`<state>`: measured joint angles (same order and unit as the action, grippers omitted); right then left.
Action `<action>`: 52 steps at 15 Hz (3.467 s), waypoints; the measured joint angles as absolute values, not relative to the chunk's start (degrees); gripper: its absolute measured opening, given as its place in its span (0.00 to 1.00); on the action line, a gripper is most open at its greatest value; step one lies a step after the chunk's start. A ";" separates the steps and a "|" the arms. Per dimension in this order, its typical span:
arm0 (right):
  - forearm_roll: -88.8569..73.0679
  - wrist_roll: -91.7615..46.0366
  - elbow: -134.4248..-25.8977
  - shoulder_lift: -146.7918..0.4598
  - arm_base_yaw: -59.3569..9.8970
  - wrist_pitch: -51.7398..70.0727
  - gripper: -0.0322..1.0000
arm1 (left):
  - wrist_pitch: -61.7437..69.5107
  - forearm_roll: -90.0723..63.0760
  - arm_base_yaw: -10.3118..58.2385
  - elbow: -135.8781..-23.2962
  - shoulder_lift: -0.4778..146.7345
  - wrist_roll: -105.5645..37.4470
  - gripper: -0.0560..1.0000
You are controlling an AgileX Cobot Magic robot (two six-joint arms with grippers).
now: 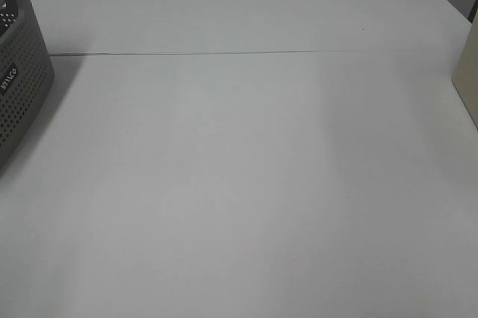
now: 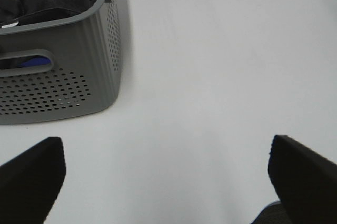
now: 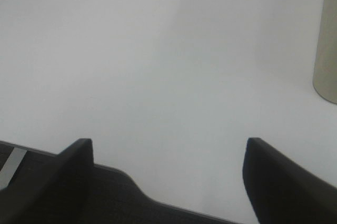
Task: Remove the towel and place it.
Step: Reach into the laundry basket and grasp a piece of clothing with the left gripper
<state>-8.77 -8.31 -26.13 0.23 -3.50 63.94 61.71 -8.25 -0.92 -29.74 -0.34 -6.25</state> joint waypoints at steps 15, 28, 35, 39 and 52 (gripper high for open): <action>-8.77 -8.31 -26.13 0.23 -3.50 63.94 0.77 | 61.71 -8.82 -0.92 -29.74 -0.34 -6.30 0.99; -8.77 -8.31 -26.13 0.23 -3.50 63.94 0.77 | 61.71 -9.11 -0.92 -29.74 -0.34 -6.25 0.99; -8.77 -8.31 -26.13 0.23 -3.50 63.94 0.77 | 61.71 -11.06 -0.92 -29.74 -0.34 -6.07 0.99; -8.77 -8.31 -26.13 0.23 -3.50 63.94 0.77 | 61.71 -10.31 -0.92 -29.74 -0.34 -6.07 0.99; -8.77 -8.31 -26.13 0.23 -3.50 63.94 0.77 | 61.71 -9.80 -0.92 -29.74 -0.34 -6.07 0.99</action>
<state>-8.77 -8.31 -26.13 0.23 -3.50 63.94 61.71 -9.80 -0.92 -29.74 -0.34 -6.07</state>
